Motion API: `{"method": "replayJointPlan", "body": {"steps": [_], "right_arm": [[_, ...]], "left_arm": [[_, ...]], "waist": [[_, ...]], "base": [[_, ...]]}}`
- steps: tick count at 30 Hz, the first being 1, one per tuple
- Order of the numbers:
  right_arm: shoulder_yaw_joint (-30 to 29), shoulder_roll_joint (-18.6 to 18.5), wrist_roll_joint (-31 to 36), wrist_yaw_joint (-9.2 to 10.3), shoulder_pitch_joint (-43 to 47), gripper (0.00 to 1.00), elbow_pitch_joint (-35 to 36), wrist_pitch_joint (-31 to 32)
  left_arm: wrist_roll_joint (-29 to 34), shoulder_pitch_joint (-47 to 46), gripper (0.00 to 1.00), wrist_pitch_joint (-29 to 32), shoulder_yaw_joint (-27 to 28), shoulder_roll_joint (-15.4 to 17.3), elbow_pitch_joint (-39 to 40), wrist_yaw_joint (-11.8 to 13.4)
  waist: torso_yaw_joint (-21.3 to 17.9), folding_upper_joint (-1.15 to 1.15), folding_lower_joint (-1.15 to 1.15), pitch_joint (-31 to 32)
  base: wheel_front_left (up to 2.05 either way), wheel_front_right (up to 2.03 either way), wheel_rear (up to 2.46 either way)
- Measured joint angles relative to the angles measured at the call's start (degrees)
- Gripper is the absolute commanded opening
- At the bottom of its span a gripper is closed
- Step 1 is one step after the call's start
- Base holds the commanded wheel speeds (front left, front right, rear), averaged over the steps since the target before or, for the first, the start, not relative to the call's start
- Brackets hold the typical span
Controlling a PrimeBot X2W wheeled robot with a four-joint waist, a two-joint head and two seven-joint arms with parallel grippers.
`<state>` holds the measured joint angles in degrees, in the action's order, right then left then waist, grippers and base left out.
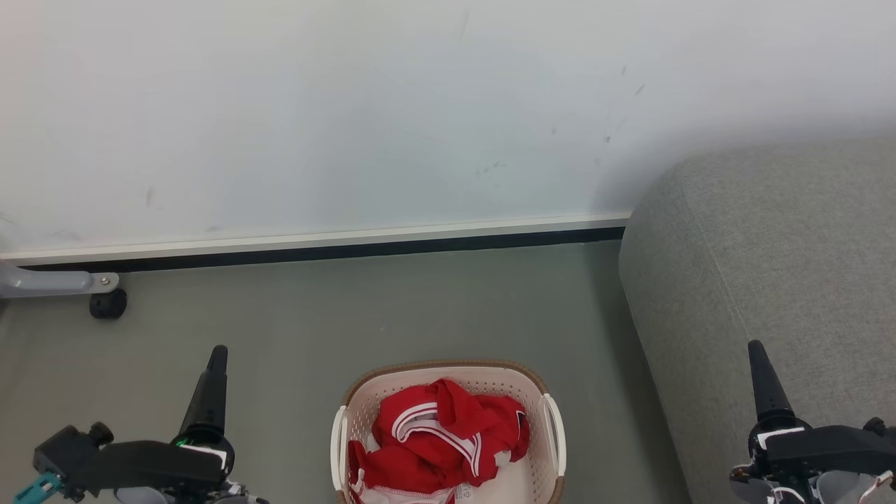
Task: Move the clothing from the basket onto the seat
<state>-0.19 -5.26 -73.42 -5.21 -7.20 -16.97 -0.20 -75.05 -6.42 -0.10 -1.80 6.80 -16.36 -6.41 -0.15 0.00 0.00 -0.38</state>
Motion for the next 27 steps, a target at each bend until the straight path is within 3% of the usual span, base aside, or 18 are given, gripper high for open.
{"method": "replayJointPlan", "body": {"steps": [12,27], "right_arm": [[6.0,-3.2,14.4,3.24,-2.2,1.00,1.8,-2.6],[11.7,-5.6,28.5,5.82,-3.9,1.00,1.6,-5.7]], "left_arm": [[12.5,-1.8,1.00,-2.6,-4.0,3.3,1.9,3.2],[24.9,-2.6,1.00,-5.7,-7.9,6.0,2.7,6.7]], "waist": [[-0.2,0.00,0.00,-0.1],[-0.4,0.00,0.00,-0.6]], "base": [[0.00,0.00,0.00],[0.00,0.00,0.00]]}}
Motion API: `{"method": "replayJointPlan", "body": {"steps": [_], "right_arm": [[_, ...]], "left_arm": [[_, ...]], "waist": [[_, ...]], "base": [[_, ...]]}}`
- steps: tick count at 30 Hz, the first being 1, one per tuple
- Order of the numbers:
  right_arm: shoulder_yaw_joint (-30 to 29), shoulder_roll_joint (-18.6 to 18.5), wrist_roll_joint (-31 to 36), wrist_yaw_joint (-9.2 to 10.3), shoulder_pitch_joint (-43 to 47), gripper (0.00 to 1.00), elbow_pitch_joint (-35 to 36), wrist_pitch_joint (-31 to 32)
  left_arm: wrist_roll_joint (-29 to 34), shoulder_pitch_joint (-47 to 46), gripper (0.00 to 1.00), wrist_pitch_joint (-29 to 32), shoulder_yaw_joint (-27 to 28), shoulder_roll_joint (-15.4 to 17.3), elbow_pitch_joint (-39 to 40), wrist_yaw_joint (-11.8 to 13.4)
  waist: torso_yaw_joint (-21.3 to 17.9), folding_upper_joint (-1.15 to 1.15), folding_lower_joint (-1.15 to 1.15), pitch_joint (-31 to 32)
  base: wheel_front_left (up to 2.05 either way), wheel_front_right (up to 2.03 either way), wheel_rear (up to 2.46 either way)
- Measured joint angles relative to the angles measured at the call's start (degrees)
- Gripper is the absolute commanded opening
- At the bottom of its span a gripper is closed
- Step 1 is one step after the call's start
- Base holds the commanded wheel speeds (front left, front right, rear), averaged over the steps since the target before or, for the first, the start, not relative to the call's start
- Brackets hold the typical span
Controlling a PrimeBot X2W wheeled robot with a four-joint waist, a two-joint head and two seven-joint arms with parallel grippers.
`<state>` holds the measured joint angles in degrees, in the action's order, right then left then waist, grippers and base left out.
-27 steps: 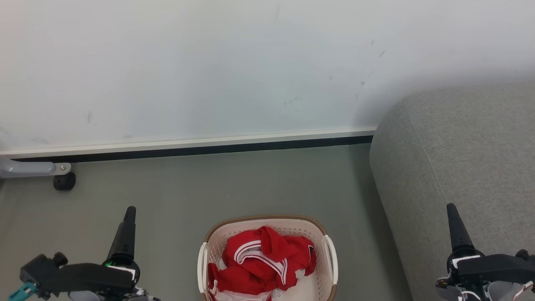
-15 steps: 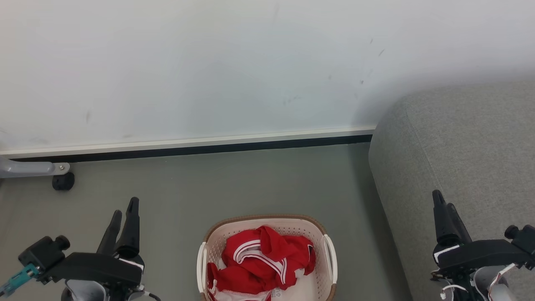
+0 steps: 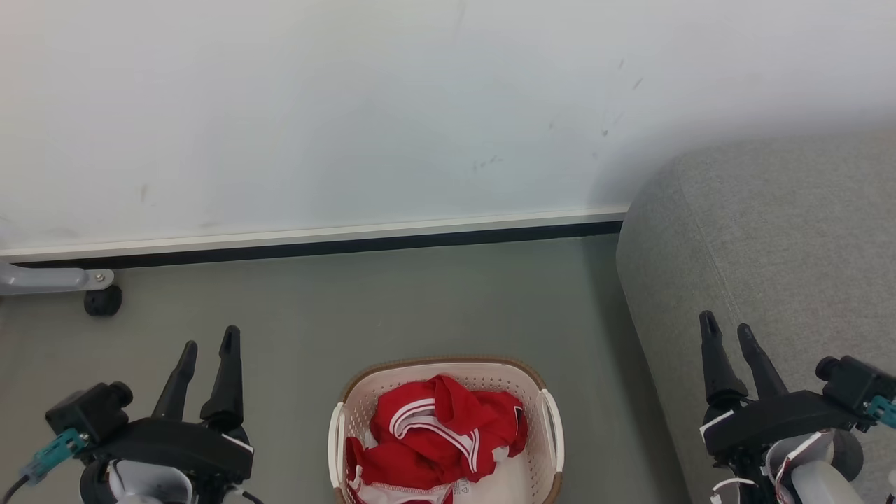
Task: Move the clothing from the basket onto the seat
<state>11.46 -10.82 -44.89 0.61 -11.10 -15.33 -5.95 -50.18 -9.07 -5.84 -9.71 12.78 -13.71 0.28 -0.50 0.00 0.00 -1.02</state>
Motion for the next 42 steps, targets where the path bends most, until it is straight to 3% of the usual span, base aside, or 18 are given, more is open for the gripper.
{"method": "replayJointPlan", "body": {"steps": [29,42], "right_arm": [[6.7,-1.5,19.8,4.47,-2.0,1.00,-3.2,-6.3],[8.5,-1.8,25.6,5.93,-2.6,1.00,-3.7,-8.3]], "left_arm": [[16.8,-0.2,1.00,-4.9,-3.1,2.4,-2.1,4.9],[23.1,-0.5,1.00,-6.9,-4.1,3.3,-2.6,6.3]], "waist": [[-0.6,0.00,0.00,-1.0],[-0.7,0.00,0.00,-1.1]], "base": [[0.00,0.00,0.00],[0.00,0.00,0.00]]}}
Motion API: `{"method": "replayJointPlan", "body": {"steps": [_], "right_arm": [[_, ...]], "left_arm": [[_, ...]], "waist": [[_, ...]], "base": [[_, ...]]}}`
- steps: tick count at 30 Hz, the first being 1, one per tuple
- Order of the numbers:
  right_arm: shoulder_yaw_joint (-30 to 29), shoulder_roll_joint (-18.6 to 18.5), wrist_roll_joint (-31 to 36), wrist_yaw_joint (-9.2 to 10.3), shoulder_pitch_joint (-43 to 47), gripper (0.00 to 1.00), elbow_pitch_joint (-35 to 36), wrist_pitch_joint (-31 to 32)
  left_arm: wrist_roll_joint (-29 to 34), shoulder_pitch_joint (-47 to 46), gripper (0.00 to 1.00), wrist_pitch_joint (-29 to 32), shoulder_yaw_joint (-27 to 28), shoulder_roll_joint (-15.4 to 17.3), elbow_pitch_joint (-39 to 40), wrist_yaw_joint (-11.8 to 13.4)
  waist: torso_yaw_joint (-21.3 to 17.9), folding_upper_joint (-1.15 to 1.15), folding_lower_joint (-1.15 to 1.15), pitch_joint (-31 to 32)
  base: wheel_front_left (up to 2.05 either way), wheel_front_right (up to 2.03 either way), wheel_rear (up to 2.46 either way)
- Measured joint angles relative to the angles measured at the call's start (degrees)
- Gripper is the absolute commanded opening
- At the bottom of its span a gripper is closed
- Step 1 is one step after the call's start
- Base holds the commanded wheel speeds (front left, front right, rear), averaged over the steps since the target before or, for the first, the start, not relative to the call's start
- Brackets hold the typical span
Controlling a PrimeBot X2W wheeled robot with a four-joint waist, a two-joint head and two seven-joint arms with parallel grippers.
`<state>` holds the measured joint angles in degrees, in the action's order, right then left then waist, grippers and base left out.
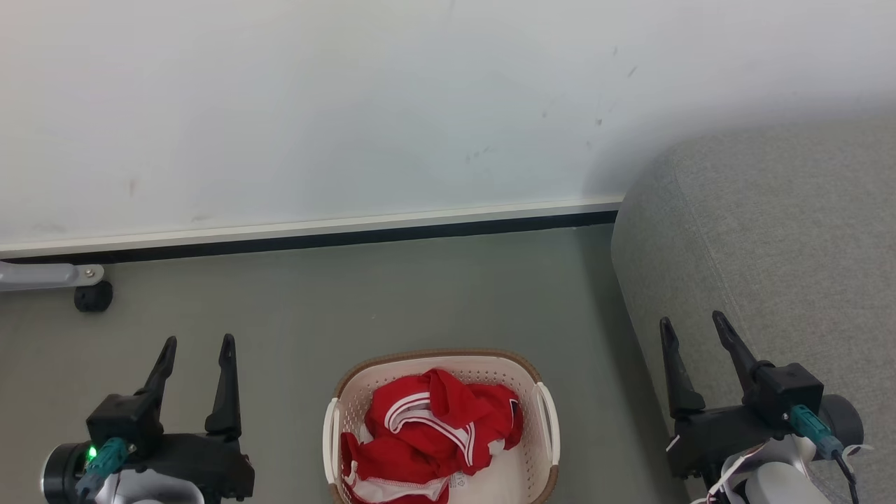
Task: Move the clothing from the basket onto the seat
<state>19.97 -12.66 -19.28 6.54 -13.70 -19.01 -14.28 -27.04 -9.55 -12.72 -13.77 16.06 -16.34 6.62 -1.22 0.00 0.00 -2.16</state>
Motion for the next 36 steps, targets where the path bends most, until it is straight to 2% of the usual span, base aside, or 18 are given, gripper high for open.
{"method": "replayJointPlan", "body": {"steps": [26,36], "right_arm": [[-0.5,0.2,0.0,0.00,0.1,1.00,-0.3,0.0],[-0.6,0.5,0.0,0.00,0.1,1.00,1.4,0.0]], "left_arm": [[0.4,0.0,1.00,0.5,-0.1,-0.2,-0.4,0.1],[1.6,0.0,1.00,0.6,-0.4,-0.3,0.3,0.4]], "waist": [[0.3,0.00,0.00,-0.2],[-0.1,0.00,0.00,-2.4]], "base": [[0.00,0.00,0.00],[0.00,0.00,0.00]]}}
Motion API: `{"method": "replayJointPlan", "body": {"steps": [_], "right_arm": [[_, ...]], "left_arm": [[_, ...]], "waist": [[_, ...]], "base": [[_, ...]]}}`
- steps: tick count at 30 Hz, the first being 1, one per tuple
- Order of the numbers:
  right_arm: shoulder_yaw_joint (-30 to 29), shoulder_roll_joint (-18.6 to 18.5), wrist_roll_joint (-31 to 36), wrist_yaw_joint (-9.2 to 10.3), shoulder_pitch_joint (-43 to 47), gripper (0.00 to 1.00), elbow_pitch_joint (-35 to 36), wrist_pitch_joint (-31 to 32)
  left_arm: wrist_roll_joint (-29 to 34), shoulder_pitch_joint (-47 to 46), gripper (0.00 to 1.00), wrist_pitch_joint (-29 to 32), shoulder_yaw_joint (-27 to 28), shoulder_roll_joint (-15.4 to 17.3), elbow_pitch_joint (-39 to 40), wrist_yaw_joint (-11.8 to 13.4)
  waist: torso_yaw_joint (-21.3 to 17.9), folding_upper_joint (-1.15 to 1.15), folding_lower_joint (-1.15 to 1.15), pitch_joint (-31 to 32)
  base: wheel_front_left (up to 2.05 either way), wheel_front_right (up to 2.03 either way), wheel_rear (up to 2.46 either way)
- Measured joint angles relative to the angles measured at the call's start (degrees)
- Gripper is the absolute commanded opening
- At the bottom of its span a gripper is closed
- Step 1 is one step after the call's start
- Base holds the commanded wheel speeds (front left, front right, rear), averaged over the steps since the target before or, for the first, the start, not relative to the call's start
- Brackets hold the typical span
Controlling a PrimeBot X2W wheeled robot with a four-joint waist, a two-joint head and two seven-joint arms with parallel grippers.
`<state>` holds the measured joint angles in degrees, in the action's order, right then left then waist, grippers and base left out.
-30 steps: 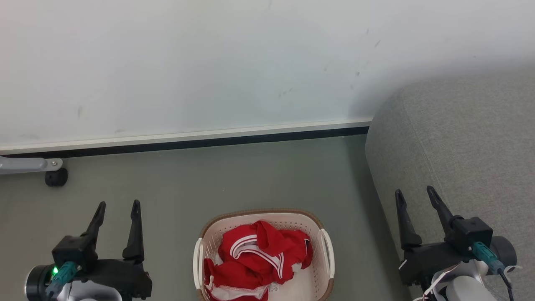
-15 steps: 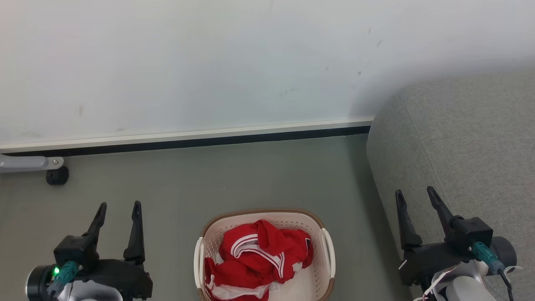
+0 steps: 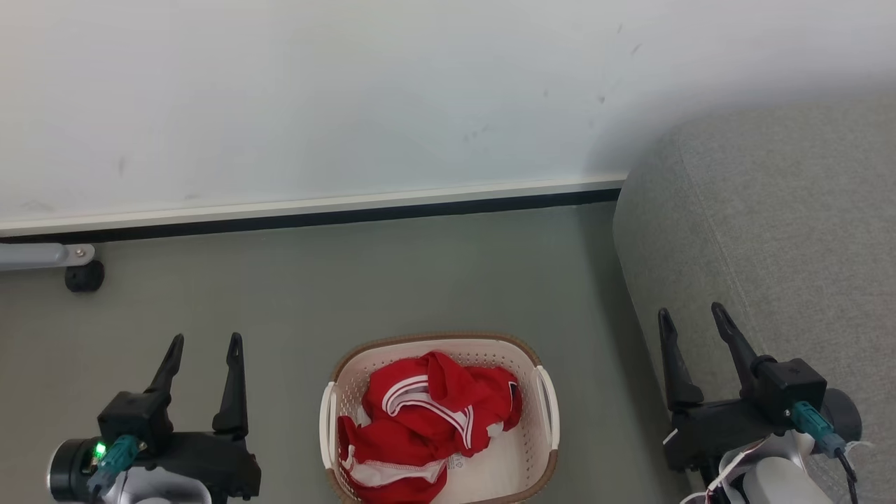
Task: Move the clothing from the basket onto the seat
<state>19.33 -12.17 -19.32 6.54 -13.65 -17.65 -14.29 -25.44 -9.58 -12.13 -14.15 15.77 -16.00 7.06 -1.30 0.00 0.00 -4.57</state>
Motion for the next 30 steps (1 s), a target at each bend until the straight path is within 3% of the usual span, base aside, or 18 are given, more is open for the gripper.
{"method": "replayJointPlan", "body": {"steps": [12,16,30], "right_arm": [[-0.5,1.0,0.2,0.01,-2.6,1.00,4.3,0.0],[-0.6,1.4,0.8,0.03,-4.0,1.00,5.6,-0.1],[-0.5,4.4,2.3,0.10,-10.3,1.00,9.8,-0.4]], "left_arm": [[1.0,-4.2,1.00,0.9,-3.1,-1.2,0.4,-0.6],[1.0,-6.6,1.00,1.4,-4.0,-1.7,-0.2,-2.4],[4.6,-15.0,1.00,4.6,-9.1,-2.1,-7.2,-5.3]], "waist": [[-1.2,0.00,0.01,-6.2],[-1.7,-0.01,0.01,-8.9],[-4.6,-0.01,0.00,-19.7]], "base": [[0.00,0.00,0.00],[0.00,0.00,0.00],[0.00,0.00,0.00]]}}
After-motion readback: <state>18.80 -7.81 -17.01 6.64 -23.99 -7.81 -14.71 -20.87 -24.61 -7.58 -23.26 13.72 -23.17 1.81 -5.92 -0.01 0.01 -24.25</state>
